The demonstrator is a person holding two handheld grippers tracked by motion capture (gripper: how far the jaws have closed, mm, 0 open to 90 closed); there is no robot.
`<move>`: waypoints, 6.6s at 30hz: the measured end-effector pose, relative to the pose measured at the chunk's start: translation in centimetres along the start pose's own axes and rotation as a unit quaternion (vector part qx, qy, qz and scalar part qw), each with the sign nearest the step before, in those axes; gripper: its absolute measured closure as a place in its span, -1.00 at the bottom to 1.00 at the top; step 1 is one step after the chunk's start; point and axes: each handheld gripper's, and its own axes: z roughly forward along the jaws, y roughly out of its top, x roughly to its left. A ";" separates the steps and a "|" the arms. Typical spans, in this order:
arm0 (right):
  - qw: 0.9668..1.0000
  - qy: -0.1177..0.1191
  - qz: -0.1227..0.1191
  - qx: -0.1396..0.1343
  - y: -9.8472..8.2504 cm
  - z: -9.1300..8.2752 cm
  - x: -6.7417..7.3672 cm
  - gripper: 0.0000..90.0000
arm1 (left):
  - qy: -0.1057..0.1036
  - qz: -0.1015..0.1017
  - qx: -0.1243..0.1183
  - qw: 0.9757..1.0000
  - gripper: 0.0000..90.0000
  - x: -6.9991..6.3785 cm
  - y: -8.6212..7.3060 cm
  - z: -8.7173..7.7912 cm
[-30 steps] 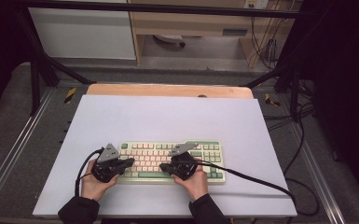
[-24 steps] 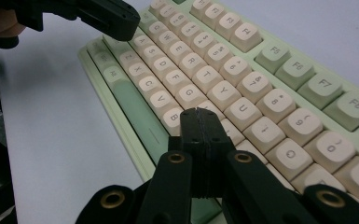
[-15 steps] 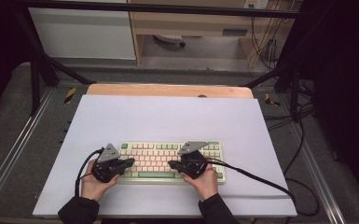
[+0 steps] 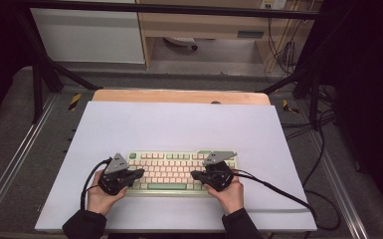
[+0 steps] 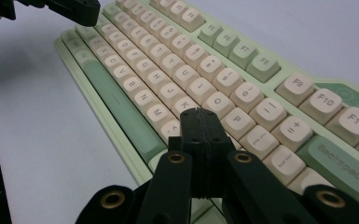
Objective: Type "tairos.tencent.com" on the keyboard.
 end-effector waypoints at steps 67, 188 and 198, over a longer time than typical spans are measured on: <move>1.000 -0.012 0.019 -0.001 -2.4 -1.7 -1.3 1.00 | 0.004 0.021 0.020 1.000 0.99 -2.3 2.9 6.0; 1.000 0.000 0.007 0.004 -1.5 -0.5 -0.4 1.00 | -0.019 0.003 0.007 1.000 0.99 -2.1 0.2 1.7; 1.000 0.000 0.005 0.005 -1.5 -0.5 -0.5 1.00 | -0.022 0.007 0.015 1.000 0.99 -2.6 0.4 2.5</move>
